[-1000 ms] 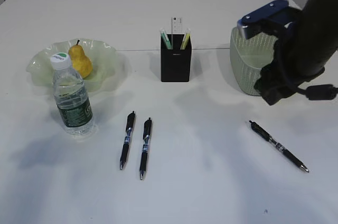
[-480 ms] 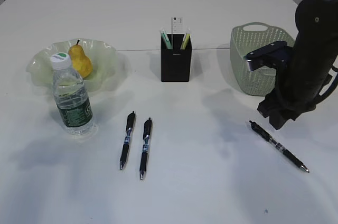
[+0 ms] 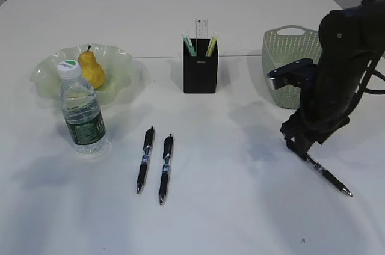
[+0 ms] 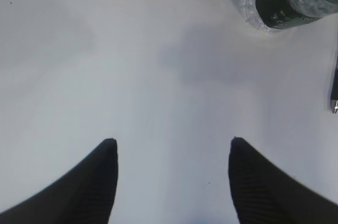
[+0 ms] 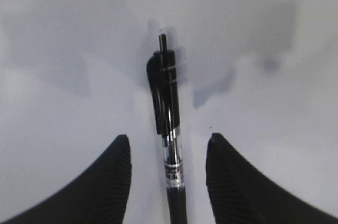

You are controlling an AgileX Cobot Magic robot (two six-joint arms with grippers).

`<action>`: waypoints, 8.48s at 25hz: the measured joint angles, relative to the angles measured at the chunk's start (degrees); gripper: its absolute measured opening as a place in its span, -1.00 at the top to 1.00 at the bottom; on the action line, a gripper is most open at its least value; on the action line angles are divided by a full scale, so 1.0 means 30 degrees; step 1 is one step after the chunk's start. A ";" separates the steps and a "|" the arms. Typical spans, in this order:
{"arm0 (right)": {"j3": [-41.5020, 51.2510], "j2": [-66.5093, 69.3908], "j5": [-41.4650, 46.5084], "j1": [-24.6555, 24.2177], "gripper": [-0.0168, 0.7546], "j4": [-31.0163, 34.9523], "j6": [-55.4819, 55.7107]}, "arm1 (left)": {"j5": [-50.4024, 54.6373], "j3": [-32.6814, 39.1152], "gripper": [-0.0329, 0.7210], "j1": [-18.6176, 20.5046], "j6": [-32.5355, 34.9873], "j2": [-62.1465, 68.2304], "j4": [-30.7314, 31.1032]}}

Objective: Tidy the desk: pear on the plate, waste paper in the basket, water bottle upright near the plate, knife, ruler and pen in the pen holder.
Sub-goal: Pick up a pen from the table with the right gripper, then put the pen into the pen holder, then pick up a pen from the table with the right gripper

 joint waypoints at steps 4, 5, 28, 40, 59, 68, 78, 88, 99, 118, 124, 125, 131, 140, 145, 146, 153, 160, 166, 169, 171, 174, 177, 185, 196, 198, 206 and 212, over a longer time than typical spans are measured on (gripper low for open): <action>-0.0426 0.0664 0.0000 0.0000 0.06 0.0358 -0.0093 | -0.0084 0.0000 -0.32 0.0000 0.0000 0.0000 0.0000; -0.0504 0.0846 0.0000 0.0000 0.06 0.0372 -0.0093 | -0.0084 0.0000 -0.32 0.0000 0.0000 0.0000 0.0000; -0.0696 0.2289 -0.0045 -0.0044 0.49 0.1089 -0.0158 | -0.0084 0.0000 -0.32 0.0000 0.0000 0.0000 0.0000; -0.1809 0.2036 -0.0045 -0.0044 0.73 0.2094 -0.0852 | -0.0112 0.0000 -0.32 0.0000 0.0000 0.0000 0.0000; -0.9090 0.1421 -0.6149 0.0509 0.73 0.9268 -0.4230 | -0.0112 0.0000 -0.32 0.0000 0.0000 0.0000 0.0000; -1.1450 0.3760 -0.7179 0.0710 0.73 1.2468 -0.7472 | -0.0112 0.0000 -0.32 0.0000 0.0000 0.0000 0.0000; -1.4019 0.6454 -0.8857 0.0710 0.73 1.7570 -1.2413 | -0.0228 0.0000 -0.32 0.0000 0.0000 0.0000 0.0000; -1.5710 0.8375 -0.9734 0.0710 0.73 1.9595 -1.4343 | -0.0507 0.0000 -0.32 0.0000 0.0000 0.0000 0.0162; -1.5727 0.8570 -0.8972 0.0710 0.57 1.9911 -1.4502 | -0.0589 0.0000 -0.32 0.0000 0.0000 0.0000 0.0162; -1.5727 0.7829 -0.5940 0.0710 0.17 1.6387 -1.0358 | -0.0401 0.0000 -0.32 0.0000 0.0000 0.0000 0.0128; -1.5727 0.5945 -0.2620 0.0710 0.17 1.2193 -0.6341 | -0.0362 0.0000 -0.32 0.0000 0.0000 0.0000 0.0098; -1.5727 0.5597 -0.2158 0.0750 0.17 1.1850 -0.5987 | -0.0362 0.0000 -0.32 0.0000 0.0000 0.0000 0.0098; -1.5756 0.3255 -0.0391 0.1877 0.17 0.7866 -0.3137 | -0.0149 0.0000 -0.32 0.0000 0.0000 0.0000 0.0098; -1.4036 0.0257 0.2812 0.5181 0.17 0.2806 0.0577 | 0.0507 0.0000 -0.32 0.0000 0.0000 0.0000 0.0098; -1.2798 0.0049 0.5487 0.6399 0.17 0.1960 0.2680 | 0.0722 0.0000 -0.32 0.0000 0.0000 0.0000 0.0092; -1.2626 0.0049 0.5870 0.6627 0.17 0.1872 0.3112 | 0.0730 0.0000 -0.32 0.0000 0.0000 0.0000 0.0092; -1.2314 0.0270 0.6329 0.8111 0.17 0.1842 0.7522 | 0.0768 0.0000 -0.32 0.0000 0.0000 0.0000 -0.0011; -1.2314 0.2676 0.6327 0.8437 0.17 0.1979 1.2685 | 0.0768 0.0000 -0.32 0.0000 0.0000 0.0000 -0.0101; -1.2314 0.4625 0.6291 0.8437 0.17 0.3056 1.4562 | 0.0435 0.0000 -0.32 0.0000 0.0000 0.0000 -0.0114; -1.2314 0.5193 0.6007 0.8437 0.17 0.3290 1.5238 | 0.0230 0.0000 -0.32 0.0000 0.0000 0.0000 -0.0114; -1.2314 0.5372 0.5621 0.8437 0.17 0.3413 1.5360 | 0.0090 0.0000 -0.32 0.0000 0.0000 0.0000 -0.0114; -1.2410 0.5691 0.5116 0.8437 0.17 0.3452 1.5455 | -0.0034 0.0000 -0.32 0.0000 0.0000 0.0000 -0.0114; -1.2996 0.6300 0.4995 0.8437 0.17 0.3452 1.5474 | -0.0075 0.0000 -0.32 0.0000 0.0000 0.0000 -0.0114; -1.4709 0.8116 0.5434 0.8437 0.17 0.3452 1.5639 | -0.0225 0.0000 -0.32 0.0000 0.0000 0.0000 -0.0144; -1.4964 0.9264 0.5846 0.8437 0.17 0.3186 1.5750 | -0.0259 0.0000 -0.32 0.0000 0.0000 0.0000 -0.0144; -1.4964 0.9348 0.5846 0.8437 0.17 0.2932 1.5750 | -0.0301 0.0000 -0.32 0.0000 0.0000 0.0000 -0.0144; -1.4990 0.9496 0.5846 0.8437 0.17 0.2121 1.5750 | -0.0530 0.0000 -0.32 0.0000 0.0000 0.0000 -0.0144; -1.5009 0.9583 0.5846 0.8437 0.17 0.2121 1.5750 | -0.0530 0.0000 -0.32 0.0000 0.0000 0.0000 -0.0144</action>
